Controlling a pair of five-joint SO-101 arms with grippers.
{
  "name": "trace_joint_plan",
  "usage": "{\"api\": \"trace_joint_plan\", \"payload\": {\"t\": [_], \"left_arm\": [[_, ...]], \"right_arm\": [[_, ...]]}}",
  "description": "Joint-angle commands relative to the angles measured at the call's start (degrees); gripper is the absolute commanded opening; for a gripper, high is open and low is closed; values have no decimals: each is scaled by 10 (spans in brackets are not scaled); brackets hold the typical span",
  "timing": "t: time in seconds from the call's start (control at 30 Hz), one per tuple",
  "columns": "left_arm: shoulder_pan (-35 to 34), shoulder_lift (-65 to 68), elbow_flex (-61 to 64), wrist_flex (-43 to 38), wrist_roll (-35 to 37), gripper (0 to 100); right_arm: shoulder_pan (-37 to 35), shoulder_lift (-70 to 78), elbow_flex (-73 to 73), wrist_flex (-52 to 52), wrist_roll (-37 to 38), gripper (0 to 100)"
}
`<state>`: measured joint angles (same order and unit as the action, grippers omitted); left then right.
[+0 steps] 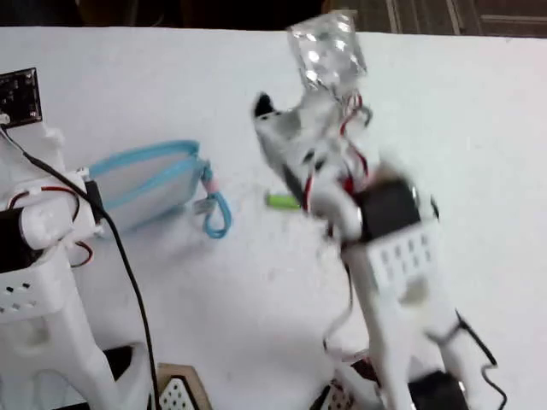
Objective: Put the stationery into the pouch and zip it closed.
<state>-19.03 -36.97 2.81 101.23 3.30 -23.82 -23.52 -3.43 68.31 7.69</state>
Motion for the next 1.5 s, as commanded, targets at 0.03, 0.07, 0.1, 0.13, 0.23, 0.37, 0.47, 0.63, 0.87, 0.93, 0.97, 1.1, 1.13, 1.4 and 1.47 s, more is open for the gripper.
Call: {"api": "trace_joint_plan", "payload": {"t": [0.03,0.07,0.1,0.13,0.23,0.37,0.47,0.63,0.87,0.93,0.97,1.1,1.13,1.4,1.47], "left_arm": [[4,-12,-3,-14,-4,23],[4,-12,-3,-14,-4,23],[4,-12,-3,-14,-4,23],[4,-12,-3,-14,-4,23],[4,-12,-3,-14,-4,23],[4,-12,-3,-14,-4,23],[4,-12,-3,-14,-4,23],[4,-12,-3,-14,-4,23],[3,-12,-2,-14,-4,23],[3,-12,-2,-14,-4,23],[3,-12,-2,-14,-4,23],[3,-12,-2,-14,-4,23],[3,-12,-2,-14,-4,23],[3,-12,-2,-14,-4,23],[1,-12,-2,-14,-4,23]], "right_arm": [[47,152,-76,132,222,320],[51,185,-76,150,260,320],[51,215,-76,167,290,320],[49,243,-77,185,316,320],[44,312,-77,197,360,321],[29,385,-77,194,382,322],[24,440,-76,167,393,322],[13,525,-78,116,393,322],[7,600,-79,59,425,318],[10,610,-79,61,461,296],[13,612,-79,62,469,262],[20,611,-89,59,478,46],[21,612,-100,59,477,5],[29,612,-200,103,477,19],[27,611,-230,138,477,18]]}}
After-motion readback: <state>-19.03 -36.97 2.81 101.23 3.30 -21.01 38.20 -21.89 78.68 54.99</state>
